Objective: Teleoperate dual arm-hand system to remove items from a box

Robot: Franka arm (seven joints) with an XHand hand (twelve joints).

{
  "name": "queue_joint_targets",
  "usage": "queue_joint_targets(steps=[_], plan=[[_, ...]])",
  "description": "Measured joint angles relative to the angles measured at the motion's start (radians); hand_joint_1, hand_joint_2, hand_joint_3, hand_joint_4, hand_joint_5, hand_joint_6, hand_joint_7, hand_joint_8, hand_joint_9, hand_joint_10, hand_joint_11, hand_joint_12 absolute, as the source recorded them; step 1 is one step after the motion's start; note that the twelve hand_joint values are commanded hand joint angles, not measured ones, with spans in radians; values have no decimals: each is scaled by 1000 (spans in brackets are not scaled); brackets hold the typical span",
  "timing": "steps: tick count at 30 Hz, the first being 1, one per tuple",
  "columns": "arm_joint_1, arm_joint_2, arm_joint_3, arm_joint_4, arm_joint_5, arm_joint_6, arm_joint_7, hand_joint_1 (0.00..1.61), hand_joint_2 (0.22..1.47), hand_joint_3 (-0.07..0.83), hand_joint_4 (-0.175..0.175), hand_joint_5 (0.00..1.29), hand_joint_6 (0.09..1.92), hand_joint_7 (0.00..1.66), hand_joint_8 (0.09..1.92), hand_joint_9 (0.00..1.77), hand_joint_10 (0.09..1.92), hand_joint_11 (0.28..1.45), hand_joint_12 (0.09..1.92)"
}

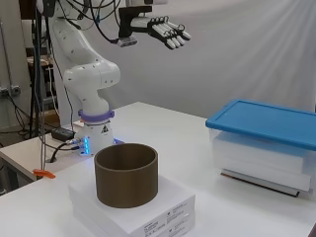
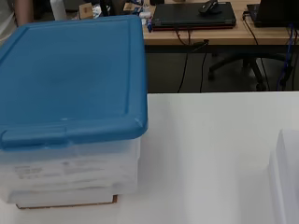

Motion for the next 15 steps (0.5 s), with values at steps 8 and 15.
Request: queue_joint_targets(steps=[8,15], plan=[[5,156,-270,140,8,61,-198,212,966,10,10,317,87,454,87,481,87,502,87],[27,37,-115,-43,32,68,-289,216,1008,15,-20,341,87,399,87,442,87,466,87]])
